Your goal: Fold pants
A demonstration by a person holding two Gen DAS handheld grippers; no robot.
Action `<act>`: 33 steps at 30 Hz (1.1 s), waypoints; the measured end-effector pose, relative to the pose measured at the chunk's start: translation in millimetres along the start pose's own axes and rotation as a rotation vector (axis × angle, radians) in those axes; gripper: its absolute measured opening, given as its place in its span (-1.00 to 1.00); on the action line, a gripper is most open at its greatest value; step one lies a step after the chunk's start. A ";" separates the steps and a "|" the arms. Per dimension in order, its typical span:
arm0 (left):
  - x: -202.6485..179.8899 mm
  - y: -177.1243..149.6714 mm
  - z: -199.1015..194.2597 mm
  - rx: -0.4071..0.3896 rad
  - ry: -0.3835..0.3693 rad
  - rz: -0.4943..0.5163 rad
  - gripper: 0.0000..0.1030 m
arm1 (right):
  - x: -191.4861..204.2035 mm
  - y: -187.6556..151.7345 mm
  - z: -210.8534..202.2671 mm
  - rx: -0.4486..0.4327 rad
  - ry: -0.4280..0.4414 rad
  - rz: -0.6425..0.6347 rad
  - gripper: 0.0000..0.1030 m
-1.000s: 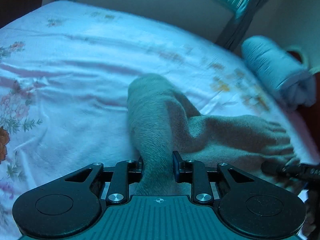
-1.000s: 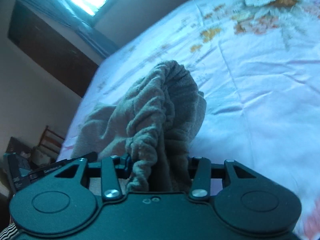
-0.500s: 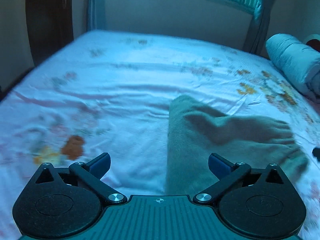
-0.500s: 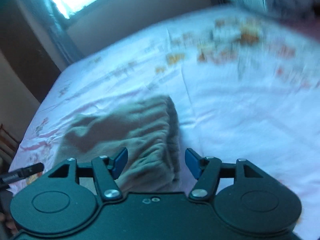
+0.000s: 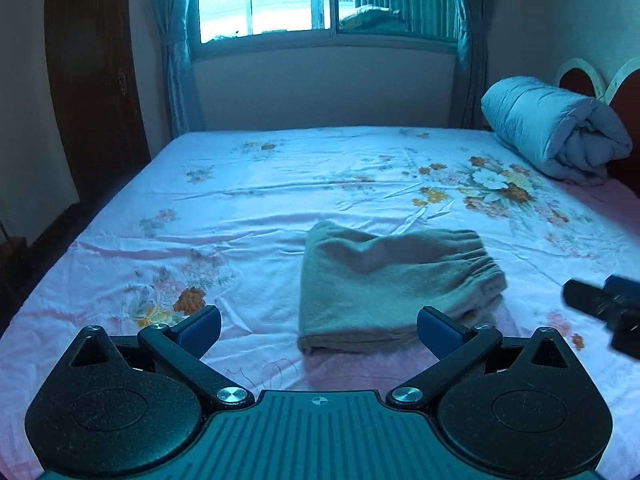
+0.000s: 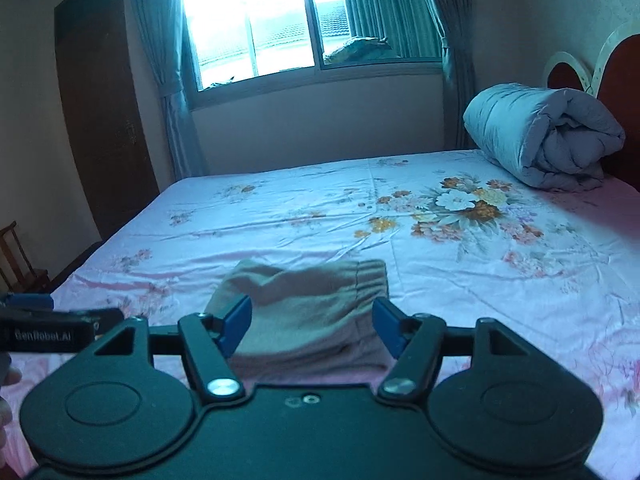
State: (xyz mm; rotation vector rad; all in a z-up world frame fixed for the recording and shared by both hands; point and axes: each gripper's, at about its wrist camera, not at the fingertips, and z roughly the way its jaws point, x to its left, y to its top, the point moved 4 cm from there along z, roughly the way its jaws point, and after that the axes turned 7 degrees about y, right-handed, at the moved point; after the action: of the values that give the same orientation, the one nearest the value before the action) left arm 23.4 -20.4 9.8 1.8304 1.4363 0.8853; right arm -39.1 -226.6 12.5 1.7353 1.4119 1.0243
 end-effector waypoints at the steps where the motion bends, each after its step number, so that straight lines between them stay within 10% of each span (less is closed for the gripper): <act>1: -0.3 -1.6 -5.0 -0.007 0.013 -0.002 1.00 | 1.8 -3.2 -3.1 0.003 -0.001 0.003 0.16; 33: -1.5 -3.2 -8.1 0.008 0.013 -0.055 1.00 | 3.4 -4.9 -21.2 -0.011 -0.001 0.043 0.18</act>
State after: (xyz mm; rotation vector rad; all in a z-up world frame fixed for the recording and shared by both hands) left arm 14.7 -20.6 11.6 1.7859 1.4930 0.8664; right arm -59.8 -221.9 18.7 1.7649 1.3715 1.0517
